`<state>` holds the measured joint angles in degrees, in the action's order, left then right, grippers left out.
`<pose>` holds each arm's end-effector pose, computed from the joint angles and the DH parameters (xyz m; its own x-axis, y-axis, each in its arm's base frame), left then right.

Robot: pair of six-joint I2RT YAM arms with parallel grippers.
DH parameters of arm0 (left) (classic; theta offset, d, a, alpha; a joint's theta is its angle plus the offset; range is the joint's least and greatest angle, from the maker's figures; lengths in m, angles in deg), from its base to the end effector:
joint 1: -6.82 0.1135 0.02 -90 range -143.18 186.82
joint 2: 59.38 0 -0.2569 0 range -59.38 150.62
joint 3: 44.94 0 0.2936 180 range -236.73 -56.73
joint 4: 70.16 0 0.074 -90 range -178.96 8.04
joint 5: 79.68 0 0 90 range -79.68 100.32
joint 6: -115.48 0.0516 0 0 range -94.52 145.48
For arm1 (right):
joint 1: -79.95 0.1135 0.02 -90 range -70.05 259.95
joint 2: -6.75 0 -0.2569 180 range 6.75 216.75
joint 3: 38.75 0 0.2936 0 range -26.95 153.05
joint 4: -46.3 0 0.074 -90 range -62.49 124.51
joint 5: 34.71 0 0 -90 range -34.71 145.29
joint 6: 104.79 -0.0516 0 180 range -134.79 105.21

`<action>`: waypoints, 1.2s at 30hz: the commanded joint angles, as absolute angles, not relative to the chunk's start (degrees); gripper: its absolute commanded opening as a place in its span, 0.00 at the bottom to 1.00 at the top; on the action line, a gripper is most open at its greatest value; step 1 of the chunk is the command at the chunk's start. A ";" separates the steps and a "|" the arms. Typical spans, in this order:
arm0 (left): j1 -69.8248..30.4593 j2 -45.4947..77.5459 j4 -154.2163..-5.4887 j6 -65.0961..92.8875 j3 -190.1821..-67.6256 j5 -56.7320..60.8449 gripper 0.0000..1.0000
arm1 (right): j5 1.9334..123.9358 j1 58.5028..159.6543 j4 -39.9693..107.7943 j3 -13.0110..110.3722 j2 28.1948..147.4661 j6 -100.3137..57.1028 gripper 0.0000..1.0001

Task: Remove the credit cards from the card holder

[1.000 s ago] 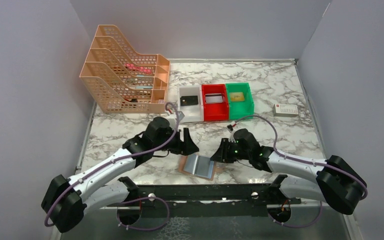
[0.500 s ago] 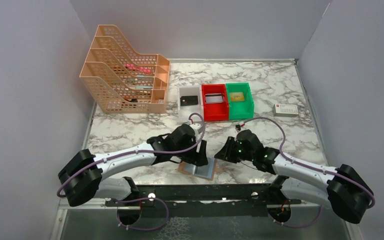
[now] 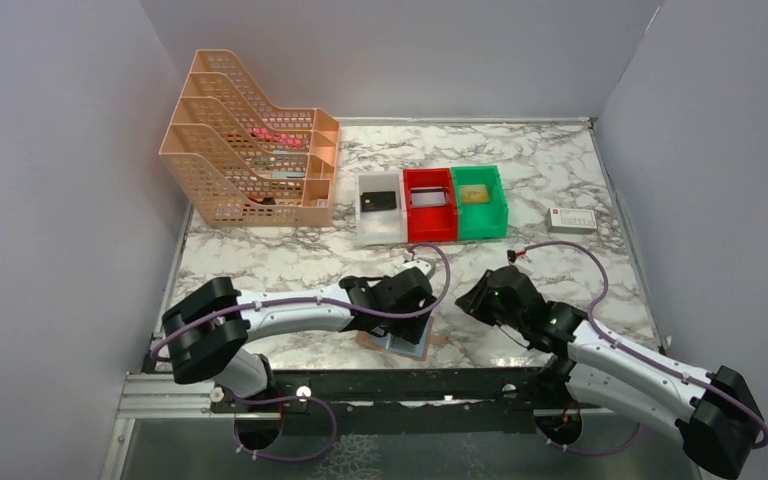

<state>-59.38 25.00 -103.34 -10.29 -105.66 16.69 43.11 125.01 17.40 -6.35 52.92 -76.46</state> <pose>0.1393 -0.3017 0.1465 -0.7913 0.3546 -0.4981 0.5204 0.8182 -0.2444 0.1622 0.1472 0.1446 -0.7398 0.4768 -0.4748 0.1451 0.8021 0.5793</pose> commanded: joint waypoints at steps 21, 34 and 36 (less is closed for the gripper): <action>-63.14 34.68 -108.04 -9.02 -110.51 24.31 0.57 | 40.58 125.30 15.35 -4.19 56.64 -76.09 0.34; -63.58 36.13 -109.68 -9.32 -110.10 26.96 0.26 | 41.03 125.29 15.52 -3.86 57.36 -75.80 0.34; -63.58 35.78 -109.65 -9.41 -110.12 27.12 0.20 | 41.22 125.25 15.88 -3.75 57.68 -75.66 0.34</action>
<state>-63.18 34.07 -107.58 -9.40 -110.82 25.13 42.10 125.01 16.36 -5.57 57.18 -76.24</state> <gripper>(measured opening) 0.260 0.337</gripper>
